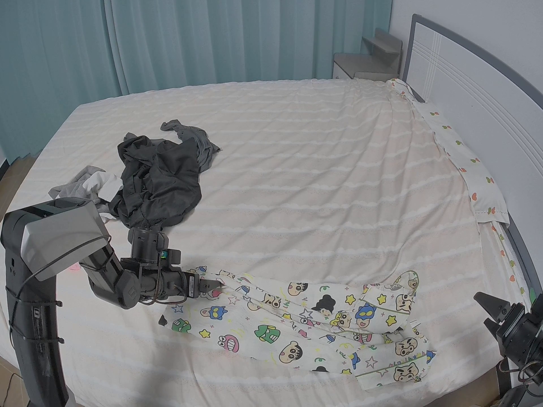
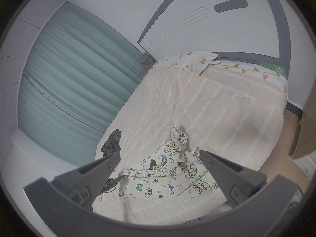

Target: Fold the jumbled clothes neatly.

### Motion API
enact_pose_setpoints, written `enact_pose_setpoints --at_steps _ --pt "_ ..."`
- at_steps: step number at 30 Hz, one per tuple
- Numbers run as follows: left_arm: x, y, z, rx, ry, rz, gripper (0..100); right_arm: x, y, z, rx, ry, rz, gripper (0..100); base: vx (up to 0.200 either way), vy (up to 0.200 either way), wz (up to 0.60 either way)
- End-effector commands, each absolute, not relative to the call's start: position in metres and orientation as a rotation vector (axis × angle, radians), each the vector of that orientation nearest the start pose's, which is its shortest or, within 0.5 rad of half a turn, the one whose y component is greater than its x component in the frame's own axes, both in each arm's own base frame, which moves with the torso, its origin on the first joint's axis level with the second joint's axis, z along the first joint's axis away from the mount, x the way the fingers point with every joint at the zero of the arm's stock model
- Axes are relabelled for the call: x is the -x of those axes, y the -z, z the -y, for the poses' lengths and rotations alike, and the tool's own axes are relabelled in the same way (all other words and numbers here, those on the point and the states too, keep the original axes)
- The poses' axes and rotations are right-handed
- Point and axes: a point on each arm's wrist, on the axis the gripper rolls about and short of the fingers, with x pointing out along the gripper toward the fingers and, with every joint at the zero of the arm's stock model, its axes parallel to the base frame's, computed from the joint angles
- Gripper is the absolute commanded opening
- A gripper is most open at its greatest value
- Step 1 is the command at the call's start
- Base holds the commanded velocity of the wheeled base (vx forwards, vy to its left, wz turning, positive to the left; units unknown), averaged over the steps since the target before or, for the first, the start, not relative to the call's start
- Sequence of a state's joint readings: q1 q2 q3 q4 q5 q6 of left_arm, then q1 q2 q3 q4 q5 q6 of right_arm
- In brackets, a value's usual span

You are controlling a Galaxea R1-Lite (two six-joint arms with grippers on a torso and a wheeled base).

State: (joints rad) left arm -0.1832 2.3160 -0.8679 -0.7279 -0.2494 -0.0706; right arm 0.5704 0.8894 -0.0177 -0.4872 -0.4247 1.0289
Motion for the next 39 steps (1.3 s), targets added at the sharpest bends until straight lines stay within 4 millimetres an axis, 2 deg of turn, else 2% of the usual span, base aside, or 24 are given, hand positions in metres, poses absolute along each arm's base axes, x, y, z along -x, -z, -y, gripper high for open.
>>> enact_pose_setpoints --at_steps 1,13,29,30,39 --pt "-0.369 0.005 0.070 0.096 0.381 -0.725 100 -0.066 -0.105 -0.031 -0.821 0.053 -0.394 100 0.000 0.000 0.00" --pt "-0.372 0.006 0.064 0.107 0.374 -0.724 100 -0.066 -0.105 -0.031 -0.821 0.053 -0.394 100 0.000 0.000 0.00" --pt "-0.370 0.035 0.085 0.037 0.410 -0.788 100 -0.066 -0.105 -0.031 -0.818 0.052 -0.394 100 0.000 0.000 0.00" --pt "-0.370 0.035 0.085 0.037 0.410 -0.788 0 -0.066 -0.105 -0.031 -0.818 0.052 -0.394 100 0.000 0.000 0.00" --pt "-0.370 0.039 0.087 0.034 0.411 -0.793 0 -0.065 -0.105 -0.031 -0.820 0.053 -0.394 100 0.000 0.000 0.00"
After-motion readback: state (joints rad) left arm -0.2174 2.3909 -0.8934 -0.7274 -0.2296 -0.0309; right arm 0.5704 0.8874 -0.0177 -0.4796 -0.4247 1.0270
